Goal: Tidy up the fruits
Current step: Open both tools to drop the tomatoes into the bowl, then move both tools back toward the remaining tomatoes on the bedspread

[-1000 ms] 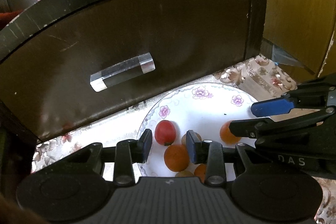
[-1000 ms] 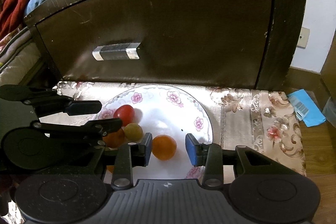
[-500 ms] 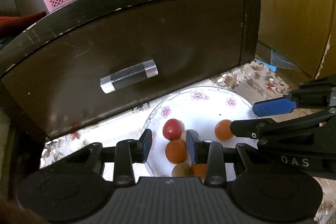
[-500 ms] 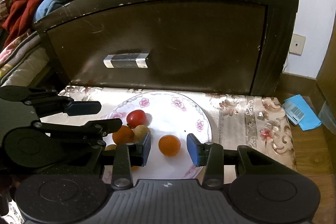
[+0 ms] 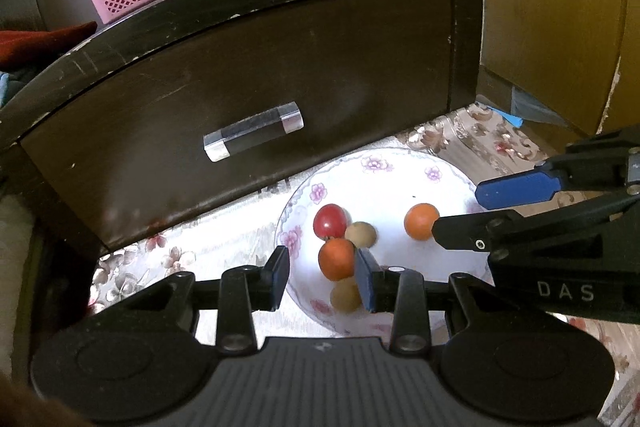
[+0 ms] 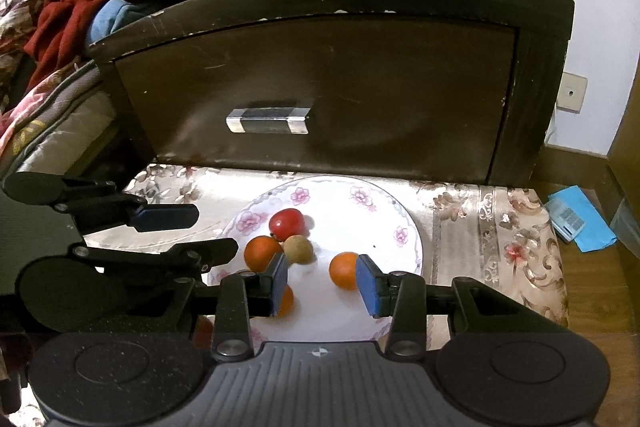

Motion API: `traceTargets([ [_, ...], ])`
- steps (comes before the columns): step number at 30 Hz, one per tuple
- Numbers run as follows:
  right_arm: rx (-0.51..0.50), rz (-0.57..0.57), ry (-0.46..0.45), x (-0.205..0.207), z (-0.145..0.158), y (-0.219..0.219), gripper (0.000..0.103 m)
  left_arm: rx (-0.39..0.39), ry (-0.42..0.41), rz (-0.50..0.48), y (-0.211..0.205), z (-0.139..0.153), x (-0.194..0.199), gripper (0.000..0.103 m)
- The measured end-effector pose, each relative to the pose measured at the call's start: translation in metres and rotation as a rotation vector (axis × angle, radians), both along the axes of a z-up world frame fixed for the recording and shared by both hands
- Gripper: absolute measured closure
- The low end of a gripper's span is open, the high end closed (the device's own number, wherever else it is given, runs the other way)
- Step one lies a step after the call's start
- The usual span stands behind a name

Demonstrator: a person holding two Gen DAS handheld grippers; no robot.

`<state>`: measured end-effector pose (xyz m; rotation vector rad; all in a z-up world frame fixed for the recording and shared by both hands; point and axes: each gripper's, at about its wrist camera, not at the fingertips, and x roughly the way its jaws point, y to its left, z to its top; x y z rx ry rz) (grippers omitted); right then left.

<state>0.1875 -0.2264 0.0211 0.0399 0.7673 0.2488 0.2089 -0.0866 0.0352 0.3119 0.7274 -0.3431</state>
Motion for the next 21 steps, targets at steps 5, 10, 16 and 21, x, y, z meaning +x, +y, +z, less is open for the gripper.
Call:
traceTargets([
  [5, -0.001, 0.014, 0.008, -0.01, 0.0, 0.004, 0.069, 0.007, 0.007, -0.001, 0.007, 0.0, -0.013, 0.06],
  [10, -0.007, 0.043, 0.018, -0.021, 0.001, 0.013, 0.068, 0.023, 0.017, 0.001, 0.015, -0.001, -0.026, 0.059],
  [16, -0.017, 0.083, 0.035, -0.033, -0.003, 0.026, 0.068, 0.042, 0.034, 0.006, 0.028, -0.005, -0.037, 0.059],
  [21, -0.024, 0.115, 0.053, -0.038, -0.008, 0.037, 0.068, 0.054, 0.052, 0.008, 0.037, -0.011, -0.043, 0.059],
])
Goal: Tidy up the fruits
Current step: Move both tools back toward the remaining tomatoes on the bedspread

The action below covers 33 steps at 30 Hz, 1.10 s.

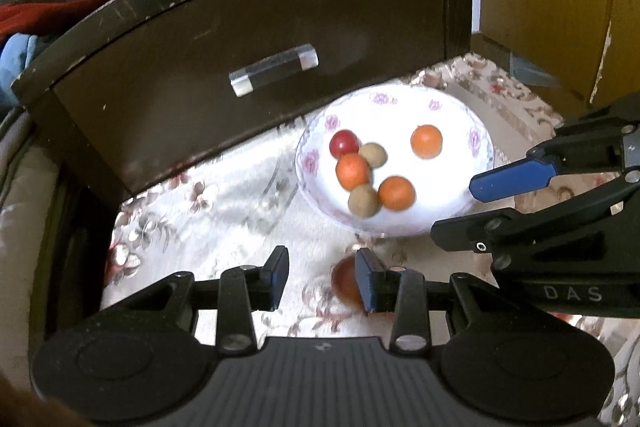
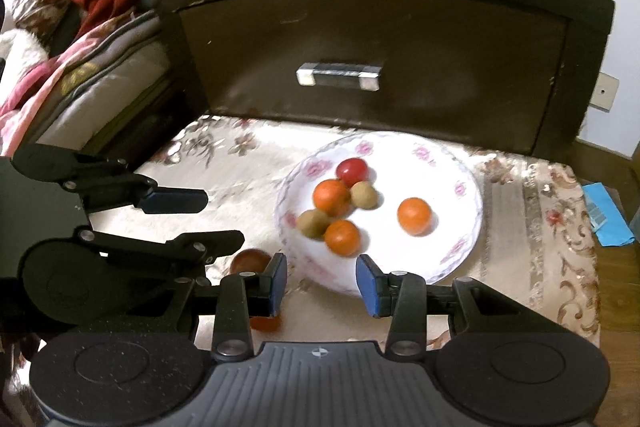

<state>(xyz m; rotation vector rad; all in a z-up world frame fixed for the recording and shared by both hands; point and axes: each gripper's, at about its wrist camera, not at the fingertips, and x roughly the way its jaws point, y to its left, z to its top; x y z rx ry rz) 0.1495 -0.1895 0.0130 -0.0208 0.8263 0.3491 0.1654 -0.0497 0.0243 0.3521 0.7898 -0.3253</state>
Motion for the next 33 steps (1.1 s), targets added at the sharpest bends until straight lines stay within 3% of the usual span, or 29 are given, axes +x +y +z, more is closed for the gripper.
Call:
traceTargets([
  [9, -0.012, 0.067, 0.045, -0.007, -0.013, 0.016, 0.067, 0.033, 0.057, -0.03, 0.014, -0.015, -0.012, 0.055],
  [12, -0.011, 0.087, 0.061, -0.009, -0.017, 0.018, 0.061, 0.031, 0.095, -0.034, 0.02, -0.021, -0.013, 0.05],
  [23, -0.01, 0.156, 0.121, -0.004, -0.035, 0.031, 0.061, 0.074, 0.165, -0.056, 0.027, -0.037, -0.011, 0.05],
  [33, -0.024, 0.174, 0.146, 0.009, -0.055, 0.045, 0.062, 0.088, 0.172, -0.045, 0.031, -0.043, -0.005, 0.049],
])
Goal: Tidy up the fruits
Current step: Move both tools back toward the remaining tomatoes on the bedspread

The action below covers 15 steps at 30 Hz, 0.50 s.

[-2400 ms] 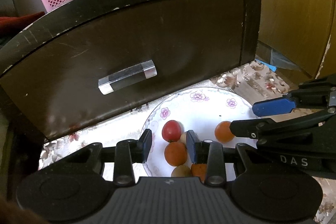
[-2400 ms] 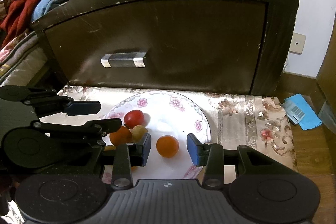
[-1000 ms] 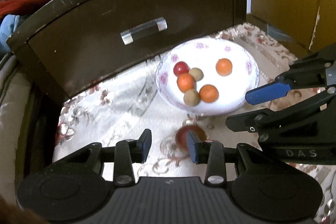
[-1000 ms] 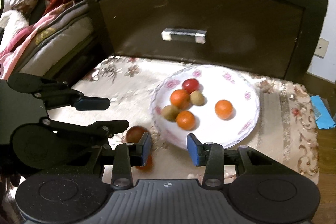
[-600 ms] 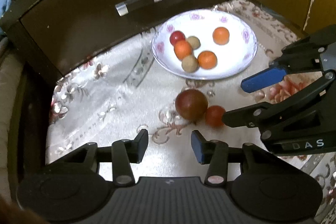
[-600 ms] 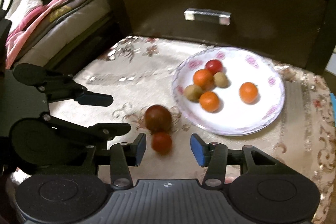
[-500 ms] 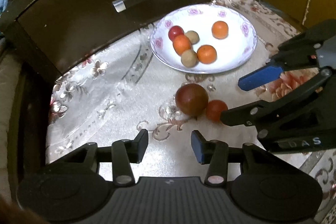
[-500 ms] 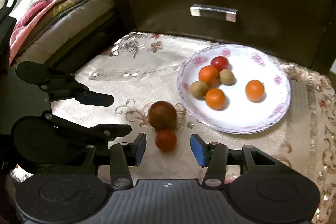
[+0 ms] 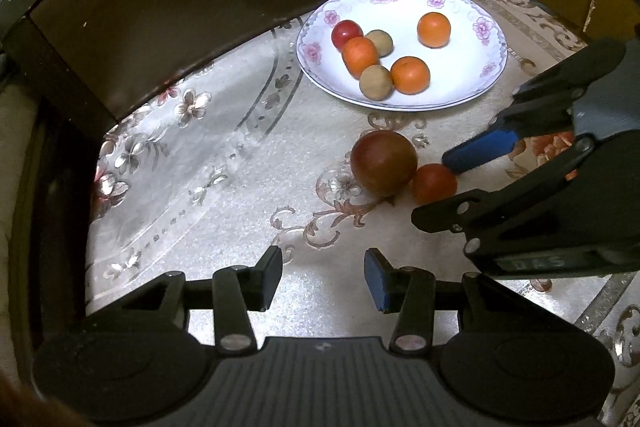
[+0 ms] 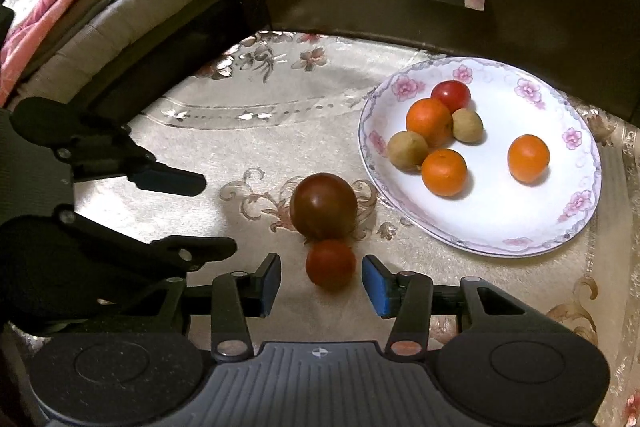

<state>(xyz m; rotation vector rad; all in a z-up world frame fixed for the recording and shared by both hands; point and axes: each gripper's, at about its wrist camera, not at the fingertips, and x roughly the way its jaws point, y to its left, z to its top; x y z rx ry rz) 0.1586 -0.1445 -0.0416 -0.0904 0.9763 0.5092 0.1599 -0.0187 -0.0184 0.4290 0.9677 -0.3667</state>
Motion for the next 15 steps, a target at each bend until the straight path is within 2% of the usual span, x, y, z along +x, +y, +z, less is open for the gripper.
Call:
traceTargets([
  [7, -0.055, 0.012, -0.018, 0.002, -0.006, 0.006, 0.08, 0.002, 0.0, -0.019, -0.005, -0.002, 0.0, 0.048],
  [15, -0.068, 0.005, -0.01, -0.003, -0.005, -0.002, 0.082, 0.005, -0.006, -0.038, -0.013, -0.002, 0.001, 0.047],
])
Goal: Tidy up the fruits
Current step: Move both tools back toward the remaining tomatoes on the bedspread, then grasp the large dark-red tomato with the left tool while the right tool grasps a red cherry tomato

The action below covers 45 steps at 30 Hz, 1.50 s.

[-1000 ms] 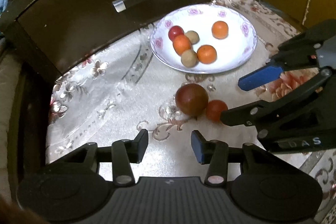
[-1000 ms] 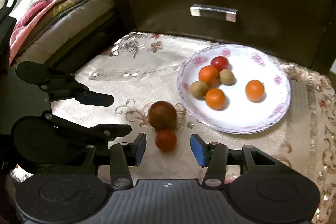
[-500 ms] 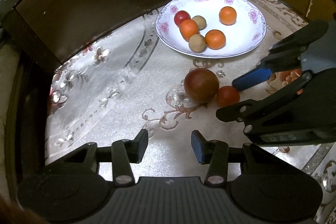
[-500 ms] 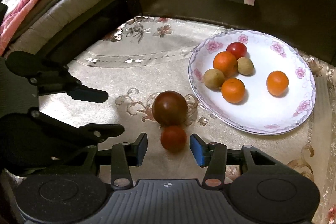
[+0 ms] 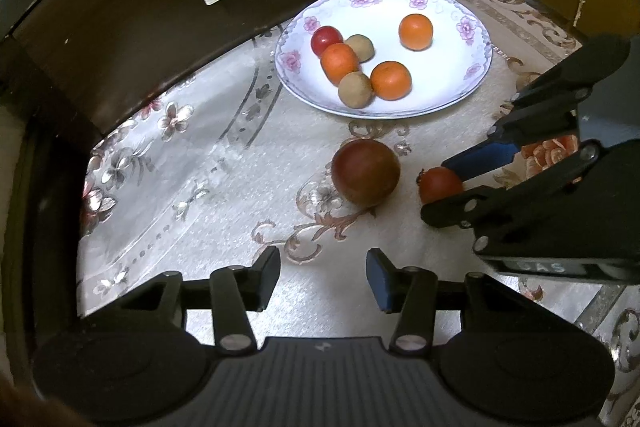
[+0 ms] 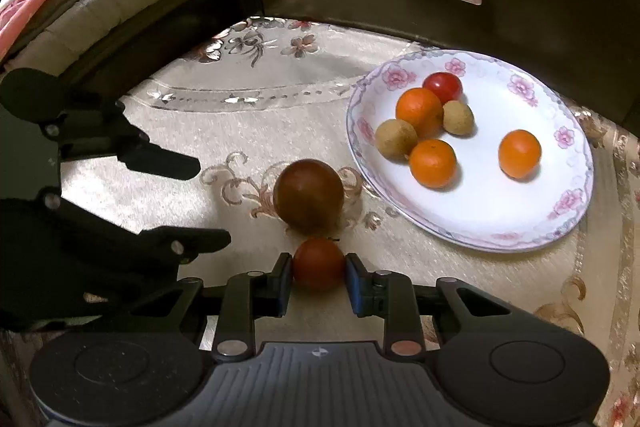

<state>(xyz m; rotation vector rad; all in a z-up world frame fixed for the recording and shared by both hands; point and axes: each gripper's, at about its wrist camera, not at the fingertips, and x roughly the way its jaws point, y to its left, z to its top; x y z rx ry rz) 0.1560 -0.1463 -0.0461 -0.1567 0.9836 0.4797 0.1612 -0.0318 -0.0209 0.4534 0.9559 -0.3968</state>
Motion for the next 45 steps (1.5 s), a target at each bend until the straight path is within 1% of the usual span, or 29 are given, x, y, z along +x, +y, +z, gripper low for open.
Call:
traceTargets([
  [17, 0.009, -0.054, 0.015, -0.012, 0.004, -0.033, 0.082, 0.005, 0.0, -0.035, -0.031, -0.01, 0.013, 0.046],
  [21, 0.012, -0.064, 0.017, -0.013, 0.005, -0.038, 0.081, -0.001, -0.012, -0.033, -0.034, -0.01, 0.017, 0.043],
  [45, 0.016, -0.068, 0.02, -0.013, 0.005, -0.04, 0.081, -0.018, -0.032, -0.025, -0.035, -0.012, 0.025, 0.037],
])
